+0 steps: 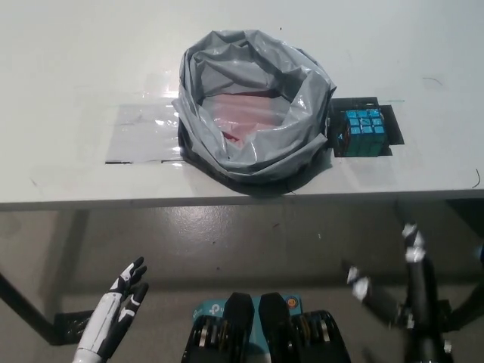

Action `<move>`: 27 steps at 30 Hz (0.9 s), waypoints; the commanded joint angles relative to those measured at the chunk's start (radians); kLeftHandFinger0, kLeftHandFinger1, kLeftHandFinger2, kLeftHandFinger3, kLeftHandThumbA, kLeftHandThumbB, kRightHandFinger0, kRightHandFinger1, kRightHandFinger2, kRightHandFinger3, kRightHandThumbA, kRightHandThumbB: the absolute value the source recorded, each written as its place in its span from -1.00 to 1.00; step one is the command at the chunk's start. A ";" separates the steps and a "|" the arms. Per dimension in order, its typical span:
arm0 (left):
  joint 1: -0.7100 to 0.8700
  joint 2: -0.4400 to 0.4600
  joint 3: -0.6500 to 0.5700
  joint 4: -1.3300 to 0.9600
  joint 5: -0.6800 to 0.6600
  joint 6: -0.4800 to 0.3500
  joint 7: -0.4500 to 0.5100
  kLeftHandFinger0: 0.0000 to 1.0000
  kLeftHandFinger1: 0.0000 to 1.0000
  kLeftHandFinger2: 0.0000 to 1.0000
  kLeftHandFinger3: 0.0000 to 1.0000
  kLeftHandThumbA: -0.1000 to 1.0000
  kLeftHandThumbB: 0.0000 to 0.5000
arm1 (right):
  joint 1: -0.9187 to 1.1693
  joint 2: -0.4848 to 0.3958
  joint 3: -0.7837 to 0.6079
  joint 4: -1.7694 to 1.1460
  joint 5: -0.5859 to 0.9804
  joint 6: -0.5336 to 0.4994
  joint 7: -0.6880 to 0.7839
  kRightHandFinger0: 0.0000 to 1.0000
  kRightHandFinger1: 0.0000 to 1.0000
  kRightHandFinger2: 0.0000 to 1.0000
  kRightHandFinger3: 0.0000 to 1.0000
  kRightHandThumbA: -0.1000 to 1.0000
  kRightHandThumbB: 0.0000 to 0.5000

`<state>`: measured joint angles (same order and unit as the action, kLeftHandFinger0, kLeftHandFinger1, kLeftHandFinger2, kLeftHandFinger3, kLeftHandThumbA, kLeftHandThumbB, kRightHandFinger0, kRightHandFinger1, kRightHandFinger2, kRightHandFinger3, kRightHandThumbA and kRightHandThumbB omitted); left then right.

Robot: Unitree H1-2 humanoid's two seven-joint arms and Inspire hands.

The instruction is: Use the right hand to pick up a rubix's cube and place it into a plastic bag and lift the bag

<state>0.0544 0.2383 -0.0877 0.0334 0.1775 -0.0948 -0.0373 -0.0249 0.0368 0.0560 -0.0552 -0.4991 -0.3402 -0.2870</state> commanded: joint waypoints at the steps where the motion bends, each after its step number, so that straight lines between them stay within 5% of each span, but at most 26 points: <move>1: 0.008 0.007 0.011 -0.038 0.002 -0.071 0.005 1.00 1.00 1.00 1.00 1.00 -0.13 | -0.093 0.023 -0.032 -0.053 -0.071 0.047 -0.061 1.00 1.00 1.00 1.00 0.58 0.76; 8: 0.002 0.005 0.011 -0.032 0.002 -0.075 0.002 1.00 1.00 1.00 1.00 1.00 -0.04 | -0.278 0.045 -0.081 -0.031 -0.082 0.228 -0.035 1.00 1.00 1.00 1.00 0.46 0.76; 25: 0.002 0.005 0.009 -0.032 0.005 -0.092 -0.001 1.00 1.00 1.00 1.00 1.00 -0.05 | -0.569 0.009 -0.130 0.451 -0.045 0.202 -0.209 1.00 1.00 1.00 1.00 0.52 0.48; 27: 0.001 0.004 0.010 -0.034 0.001 -0.093 0.000 1.00 1.00 1.00 1.00 1.00 -0.07 | -0.593 0.003 -0.130 0.509 -0.046 0.192 -0.243 1.00 1.00 1.00 1.00 0.58 0.61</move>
<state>0.0575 0.2369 -0.0877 0.0305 0.1786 -0.1430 -0.0378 -0.5470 0.0513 -0.0679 0.4009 -0.5514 -0.1381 -0.4345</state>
